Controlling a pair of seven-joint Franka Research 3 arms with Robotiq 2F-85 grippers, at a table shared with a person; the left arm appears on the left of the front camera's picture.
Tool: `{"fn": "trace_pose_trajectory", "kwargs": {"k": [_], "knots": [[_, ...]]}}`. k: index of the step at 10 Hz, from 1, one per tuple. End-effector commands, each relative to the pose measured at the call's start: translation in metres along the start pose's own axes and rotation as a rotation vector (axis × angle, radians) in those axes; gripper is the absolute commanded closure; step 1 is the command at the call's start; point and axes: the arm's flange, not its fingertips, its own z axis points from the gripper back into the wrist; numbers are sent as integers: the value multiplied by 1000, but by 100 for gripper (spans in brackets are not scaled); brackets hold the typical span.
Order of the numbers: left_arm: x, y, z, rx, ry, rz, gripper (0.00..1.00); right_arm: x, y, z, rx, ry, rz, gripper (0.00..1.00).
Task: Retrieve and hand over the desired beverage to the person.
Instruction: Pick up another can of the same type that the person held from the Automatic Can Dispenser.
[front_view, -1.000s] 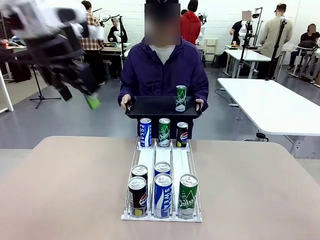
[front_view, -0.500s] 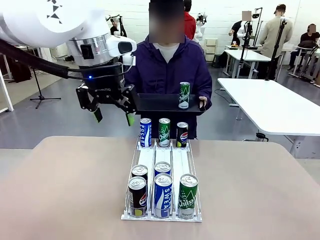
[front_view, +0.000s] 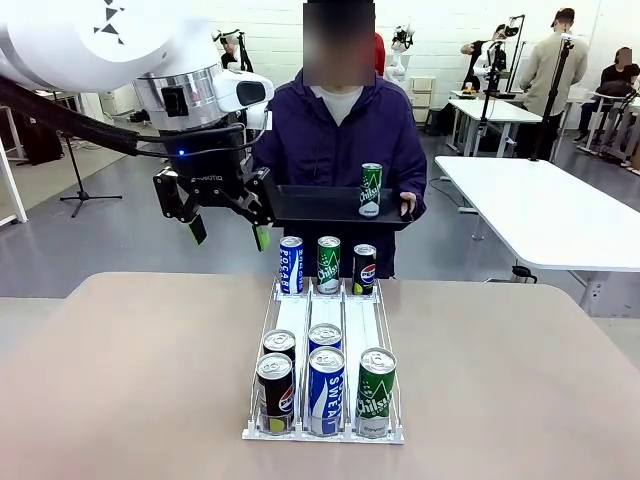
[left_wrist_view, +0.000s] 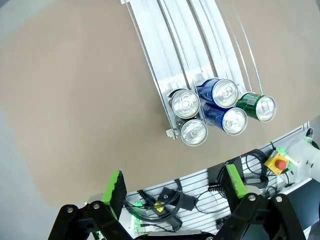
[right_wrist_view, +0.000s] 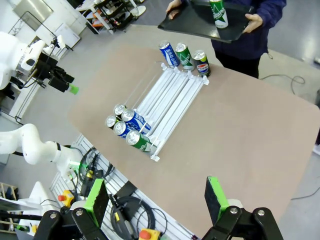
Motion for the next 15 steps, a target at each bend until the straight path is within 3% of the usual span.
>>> {"fn": "trace_pose_trajectory", "kwargs": {"k": [1, 5, 6, 9, 12, 15], "knots": [[-6, 3, 0, 19, -5, 2, 0, 0, -3, -2, 8, 2, 12, 0], [0, 0, 0, -1, 0, 0, 0, 0, -3, -2, 8, 2, 12, 0], [2, -20, -9, 15, 28, -24, 0, 0, -3, -2, 8, 2, 12, 0], [14, -77, -59, 60, 96, -27, 0, 0, -3, -2, 8, 2, 12, 0], [22, -92, -92, 29, 111, 94, 0, 0, -3, -2, 8, 2, 12, 0], [17, -116, -130, 83, 137, 106, 0, 0, -3, -2, 8, 2, 12, 0]]}}
